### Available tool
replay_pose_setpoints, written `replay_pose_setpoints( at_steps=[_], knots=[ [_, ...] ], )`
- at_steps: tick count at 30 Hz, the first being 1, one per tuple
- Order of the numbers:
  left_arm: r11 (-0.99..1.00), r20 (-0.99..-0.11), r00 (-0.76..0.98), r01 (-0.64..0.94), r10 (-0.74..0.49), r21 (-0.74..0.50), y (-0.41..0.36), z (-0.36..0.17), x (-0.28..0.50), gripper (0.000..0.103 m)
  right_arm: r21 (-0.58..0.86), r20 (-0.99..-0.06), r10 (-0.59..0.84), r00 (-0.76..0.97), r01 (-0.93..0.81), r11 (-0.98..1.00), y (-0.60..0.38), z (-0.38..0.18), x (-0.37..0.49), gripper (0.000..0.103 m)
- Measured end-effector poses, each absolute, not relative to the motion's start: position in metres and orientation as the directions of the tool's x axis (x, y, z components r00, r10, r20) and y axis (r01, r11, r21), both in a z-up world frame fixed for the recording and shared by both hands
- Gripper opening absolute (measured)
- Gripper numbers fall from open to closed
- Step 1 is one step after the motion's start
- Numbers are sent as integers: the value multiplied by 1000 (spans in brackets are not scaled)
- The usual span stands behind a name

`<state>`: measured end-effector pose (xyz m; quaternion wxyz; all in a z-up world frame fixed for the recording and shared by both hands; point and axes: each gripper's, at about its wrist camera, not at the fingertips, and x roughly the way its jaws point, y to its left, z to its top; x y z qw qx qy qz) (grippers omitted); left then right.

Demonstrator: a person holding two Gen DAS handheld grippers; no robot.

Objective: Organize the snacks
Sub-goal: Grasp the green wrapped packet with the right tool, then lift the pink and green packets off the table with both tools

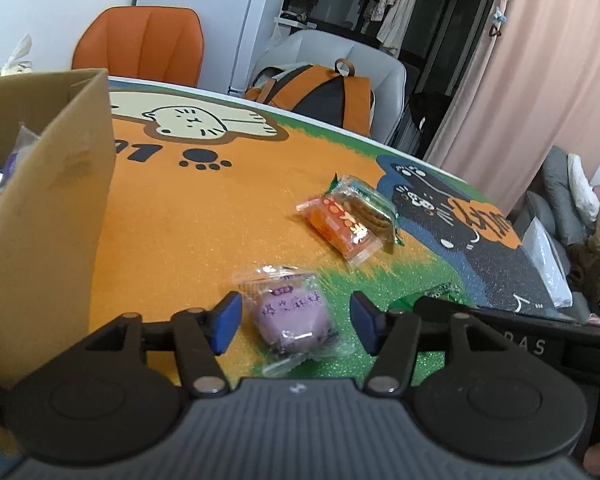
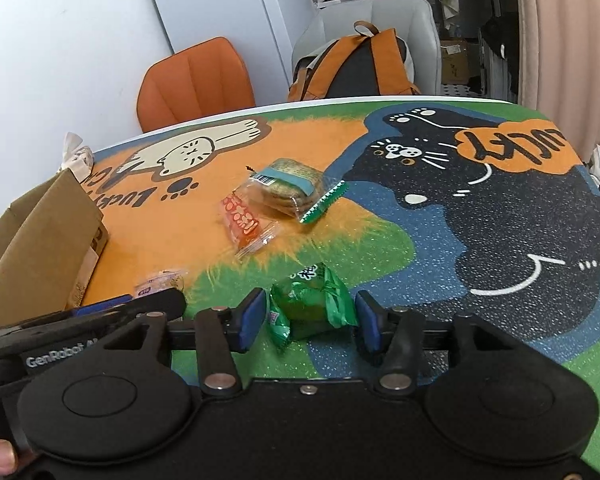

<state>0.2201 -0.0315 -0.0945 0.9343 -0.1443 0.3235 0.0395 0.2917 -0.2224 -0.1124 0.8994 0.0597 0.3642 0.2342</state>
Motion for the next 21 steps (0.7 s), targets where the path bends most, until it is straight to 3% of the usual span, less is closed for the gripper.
replay_pose_setpoints(
  at_steps=[9, 12, 13, 21],
  knots=[
    [976, -611, 790, -173, 58, -131, -46, -99, 224, 55, 229, -626, 454, 634, -407, 884, -218, -113, 292, 49],
    [979, -609, 789, -178, 81, -101, -48, -100, 222, 44, 210, -623, 449, 640, -417, 885, -216, -114, 290, 43],
    [979, -608, 789, -179, 84, -98, -47, -100, 221, 36, 206, -622, 449, 641, -419, 884, -216, -114, 290, 41],
    [975, -603, 796, -168, 46, -148, -38, -90, 212, 32, 229, -609, 459, 646, -411, 882, -220, -105, 283, 38]
  ],
)
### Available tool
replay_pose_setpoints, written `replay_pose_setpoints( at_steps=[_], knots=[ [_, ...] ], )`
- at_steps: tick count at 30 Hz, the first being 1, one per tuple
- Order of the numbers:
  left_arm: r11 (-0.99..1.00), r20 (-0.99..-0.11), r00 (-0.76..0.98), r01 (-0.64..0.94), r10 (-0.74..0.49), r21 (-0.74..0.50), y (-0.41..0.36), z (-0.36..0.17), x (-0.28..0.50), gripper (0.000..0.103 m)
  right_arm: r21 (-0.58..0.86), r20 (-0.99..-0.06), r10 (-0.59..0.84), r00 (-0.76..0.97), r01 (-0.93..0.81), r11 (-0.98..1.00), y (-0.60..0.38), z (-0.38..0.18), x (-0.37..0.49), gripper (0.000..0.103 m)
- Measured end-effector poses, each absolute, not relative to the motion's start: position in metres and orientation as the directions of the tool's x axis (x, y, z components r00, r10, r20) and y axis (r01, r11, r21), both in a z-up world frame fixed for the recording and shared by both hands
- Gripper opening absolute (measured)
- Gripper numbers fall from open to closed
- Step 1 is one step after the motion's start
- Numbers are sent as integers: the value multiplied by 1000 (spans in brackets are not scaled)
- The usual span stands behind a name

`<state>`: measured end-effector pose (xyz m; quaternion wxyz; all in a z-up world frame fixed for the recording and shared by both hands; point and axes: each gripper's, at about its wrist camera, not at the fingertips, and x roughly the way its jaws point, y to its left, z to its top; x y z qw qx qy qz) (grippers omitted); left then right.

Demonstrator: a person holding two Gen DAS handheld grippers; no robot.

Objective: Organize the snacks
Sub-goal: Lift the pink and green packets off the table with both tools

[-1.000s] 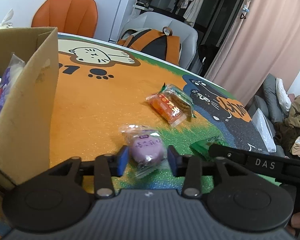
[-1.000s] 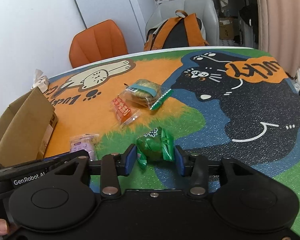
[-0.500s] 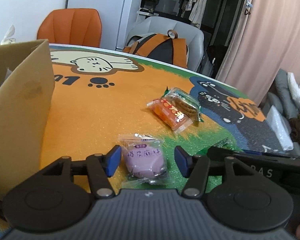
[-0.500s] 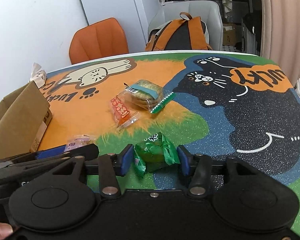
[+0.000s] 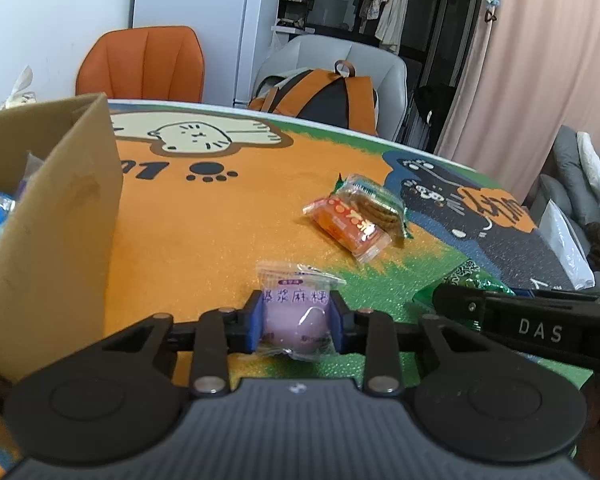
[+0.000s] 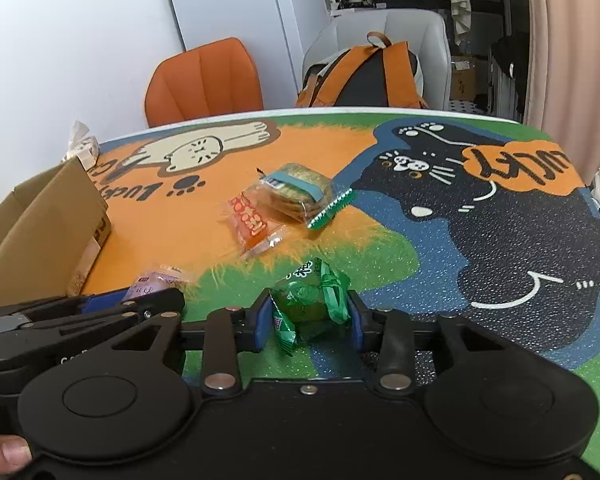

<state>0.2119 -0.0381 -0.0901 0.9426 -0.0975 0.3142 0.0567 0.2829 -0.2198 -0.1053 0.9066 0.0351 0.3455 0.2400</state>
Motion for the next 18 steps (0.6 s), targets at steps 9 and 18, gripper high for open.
replay_pose_setpoints(
  at_steps=[9, 18],
  knots=[
    [970, -546, 837, -153, 25, -190, -31, -56, 197, 32, 234, -559, 472, 682, -416, 879, -219, -79, 274, 38],
    [967, -486, 874, -143, 23, -212, -19, -21, 185, 32, 237, -501, 504, 703, -448, 862, -209, -50, 267, 38]
  ],
)
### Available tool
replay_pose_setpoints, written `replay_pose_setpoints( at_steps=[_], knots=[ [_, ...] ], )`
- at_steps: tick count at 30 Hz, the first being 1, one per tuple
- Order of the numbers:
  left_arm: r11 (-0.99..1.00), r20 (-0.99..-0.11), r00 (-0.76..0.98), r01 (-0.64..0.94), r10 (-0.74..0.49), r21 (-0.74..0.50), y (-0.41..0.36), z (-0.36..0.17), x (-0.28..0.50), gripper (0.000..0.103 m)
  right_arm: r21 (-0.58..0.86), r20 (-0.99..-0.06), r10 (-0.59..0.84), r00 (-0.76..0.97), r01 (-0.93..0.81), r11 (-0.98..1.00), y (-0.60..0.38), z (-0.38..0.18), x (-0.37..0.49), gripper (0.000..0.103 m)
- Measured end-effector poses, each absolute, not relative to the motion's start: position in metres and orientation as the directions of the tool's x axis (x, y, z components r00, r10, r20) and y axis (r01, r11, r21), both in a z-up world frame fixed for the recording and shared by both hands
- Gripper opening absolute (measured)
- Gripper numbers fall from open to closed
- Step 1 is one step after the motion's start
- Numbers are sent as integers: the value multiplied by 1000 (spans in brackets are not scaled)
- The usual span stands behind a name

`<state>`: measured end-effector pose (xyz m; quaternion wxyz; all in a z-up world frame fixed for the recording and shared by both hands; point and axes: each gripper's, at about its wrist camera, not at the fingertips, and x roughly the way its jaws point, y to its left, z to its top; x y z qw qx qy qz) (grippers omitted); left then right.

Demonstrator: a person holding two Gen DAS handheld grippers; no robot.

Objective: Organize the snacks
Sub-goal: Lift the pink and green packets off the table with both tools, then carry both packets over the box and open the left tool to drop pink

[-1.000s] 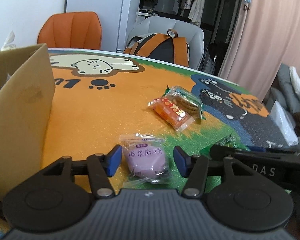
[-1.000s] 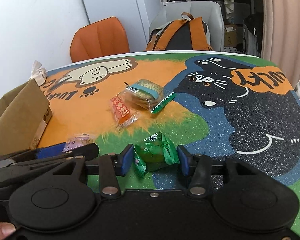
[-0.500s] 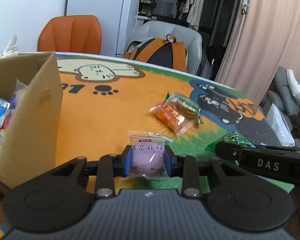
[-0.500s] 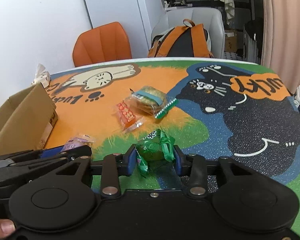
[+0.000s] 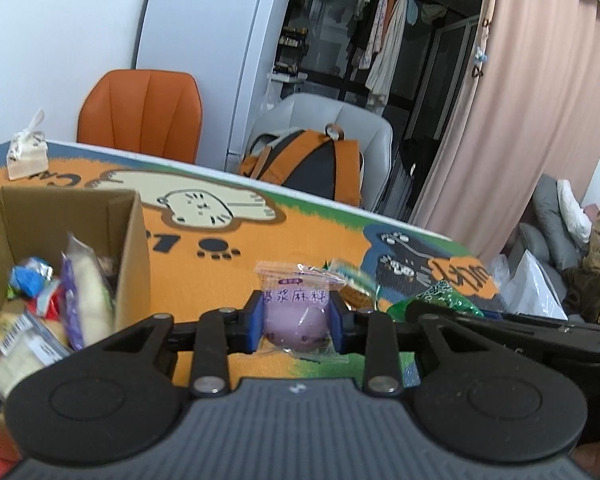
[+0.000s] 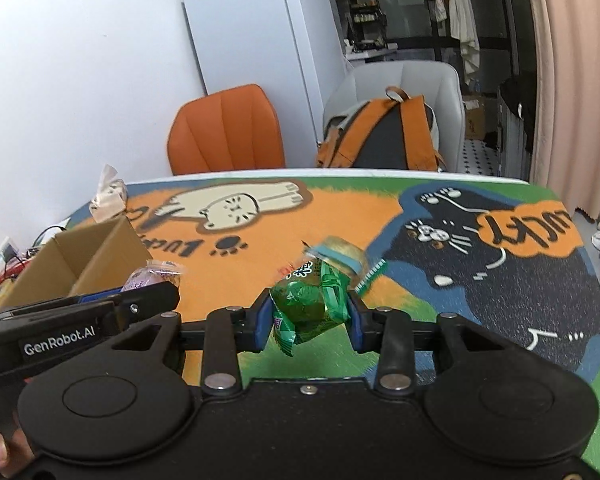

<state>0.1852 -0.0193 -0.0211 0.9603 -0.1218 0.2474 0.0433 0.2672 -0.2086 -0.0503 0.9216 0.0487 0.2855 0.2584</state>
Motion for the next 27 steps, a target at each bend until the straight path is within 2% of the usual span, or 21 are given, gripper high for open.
replay_pose_setpoints(
  at_steps=[12, 27],
  knots=[
    [960, -450, 891, -181, 67, -216, 9, 2, 175, 32, 253, -452, 557, 697, -498, 829, -184, -31, 263, 38],
    [928, -446, 879, -295, 170, -227, 65, 9, 157, 32, 270, -418, 616, 667, -556, 786, -146, -18, 255, 38]
  ],
)
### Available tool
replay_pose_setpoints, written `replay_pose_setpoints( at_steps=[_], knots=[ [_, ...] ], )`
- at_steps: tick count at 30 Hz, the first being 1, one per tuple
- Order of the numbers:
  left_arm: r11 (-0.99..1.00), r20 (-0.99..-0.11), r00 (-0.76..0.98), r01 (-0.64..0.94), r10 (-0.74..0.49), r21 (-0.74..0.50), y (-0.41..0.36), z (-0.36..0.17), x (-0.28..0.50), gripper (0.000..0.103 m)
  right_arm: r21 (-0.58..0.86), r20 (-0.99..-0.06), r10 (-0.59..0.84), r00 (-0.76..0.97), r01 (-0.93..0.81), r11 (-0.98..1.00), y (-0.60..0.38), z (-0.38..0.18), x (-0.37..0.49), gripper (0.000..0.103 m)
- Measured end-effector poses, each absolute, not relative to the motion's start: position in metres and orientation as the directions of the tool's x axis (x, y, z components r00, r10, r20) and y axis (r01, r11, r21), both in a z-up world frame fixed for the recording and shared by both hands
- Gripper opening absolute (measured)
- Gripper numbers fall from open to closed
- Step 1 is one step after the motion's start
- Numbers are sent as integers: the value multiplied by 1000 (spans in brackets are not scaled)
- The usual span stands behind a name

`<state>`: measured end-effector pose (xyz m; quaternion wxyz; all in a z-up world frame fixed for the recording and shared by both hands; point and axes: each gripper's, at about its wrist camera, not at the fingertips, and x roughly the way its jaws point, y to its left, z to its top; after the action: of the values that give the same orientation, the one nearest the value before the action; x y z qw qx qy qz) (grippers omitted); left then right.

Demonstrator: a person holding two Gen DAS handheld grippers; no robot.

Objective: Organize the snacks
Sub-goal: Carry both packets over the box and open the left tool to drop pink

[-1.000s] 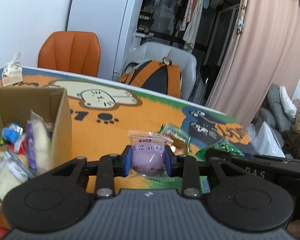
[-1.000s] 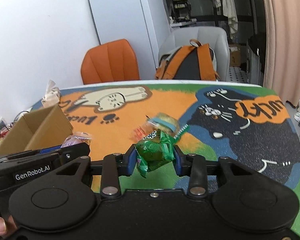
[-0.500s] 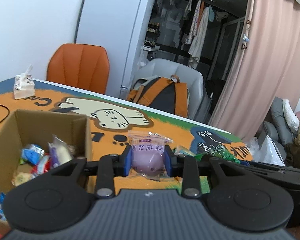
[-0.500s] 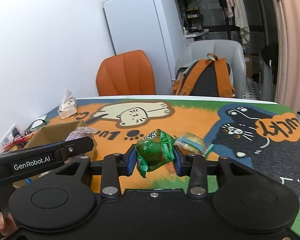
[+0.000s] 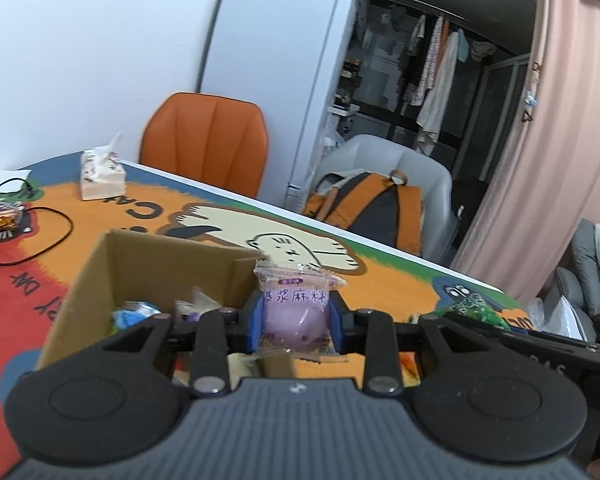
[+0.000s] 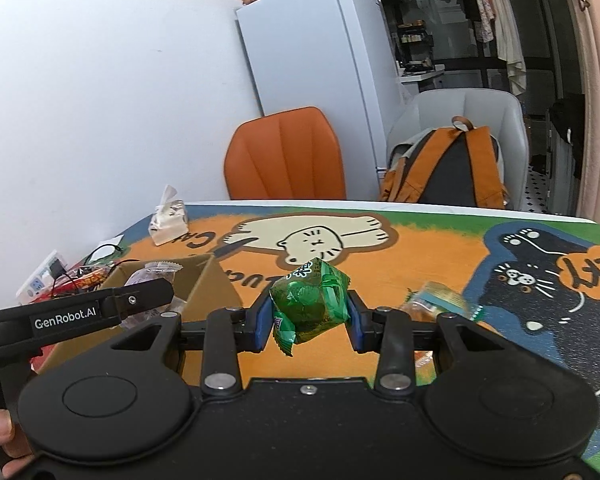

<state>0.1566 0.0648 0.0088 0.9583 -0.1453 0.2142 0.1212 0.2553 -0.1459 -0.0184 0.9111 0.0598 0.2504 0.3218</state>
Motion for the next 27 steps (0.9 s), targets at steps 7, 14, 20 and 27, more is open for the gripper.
replay_pose_setpoints(
  at_steps=[7, 14, 20, 27],
  knots=[
    [909, -449, 868, -343, 211, -237, 91, 9, 151, 32, 268, -414, 631, 656, -574, 773, -130, -15, 253, 38],
    [872, -463, 842, -423, 279, -245, 121, 3, 150, 32, 256, -418, 638, 647, -590, 766, -114, -12, 251, 38],
    [856, -469, 828, -455, 306, -244, 133, 1, 144, 50, 244, -421, 642, 640, -602, 760, -101, -9, 250, 38],
    [854, -459, 834, -454, 306, -254, 143, 8, 130, 53, 239, -418, 659, 626, -624, 744, -83, -5, 248, 38]
  ],
)
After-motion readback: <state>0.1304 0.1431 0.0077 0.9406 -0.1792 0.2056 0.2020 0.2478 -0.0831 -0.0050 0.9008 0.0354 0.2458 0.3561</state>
